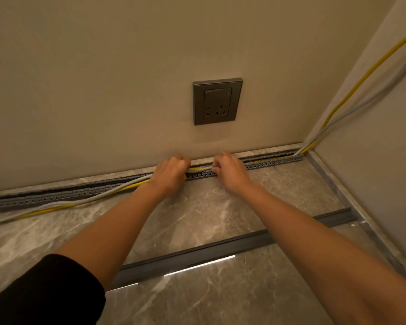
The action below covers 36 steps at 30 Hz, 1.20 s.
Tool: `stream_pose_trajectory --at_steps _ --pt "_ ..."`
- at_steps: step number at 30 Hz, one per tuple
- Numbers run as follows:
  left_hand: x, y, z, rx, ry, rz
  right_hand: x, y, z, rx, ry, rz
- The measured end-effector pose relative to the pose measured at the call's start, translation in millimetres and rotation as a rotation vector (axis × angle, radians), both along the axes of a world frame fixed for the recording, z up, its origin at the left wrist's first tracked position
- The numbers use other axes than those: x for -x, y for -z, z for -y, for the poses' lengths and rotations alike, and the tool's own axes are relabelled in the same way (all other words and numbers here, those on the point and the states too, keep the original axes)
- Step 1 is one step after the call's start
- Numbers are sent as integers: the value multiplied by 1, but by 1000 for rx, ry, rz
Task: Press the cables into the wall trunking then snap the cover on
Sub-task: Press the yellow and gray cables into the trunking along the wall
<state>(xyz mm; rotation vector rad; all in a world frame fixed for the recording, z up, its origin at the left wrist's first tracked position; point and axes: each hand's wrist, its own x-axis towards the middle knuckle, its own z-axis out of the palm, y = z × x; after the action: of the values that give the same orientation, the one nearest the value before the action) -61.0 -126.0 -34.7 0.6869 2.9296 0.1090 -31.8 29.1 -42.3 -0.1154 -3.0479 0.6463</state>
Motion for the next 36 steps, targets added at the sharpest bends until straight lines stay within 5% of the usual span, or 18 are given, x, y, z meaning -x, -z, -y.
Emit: stream_pose_trajectory --at_steps 8,20,28,36 --pt "0 -3 -3 -68 -16 -150 14 8 1 201 174 -14" --pt "4 6 1 -152 91 -15 18 18 5 275 276 -65" --pt "3 7 -22 -367 -217 56 16 20 3 274 241 -82" --pt "0 8 -31 -288 -335 36 7 19 -3 210 126 -93"
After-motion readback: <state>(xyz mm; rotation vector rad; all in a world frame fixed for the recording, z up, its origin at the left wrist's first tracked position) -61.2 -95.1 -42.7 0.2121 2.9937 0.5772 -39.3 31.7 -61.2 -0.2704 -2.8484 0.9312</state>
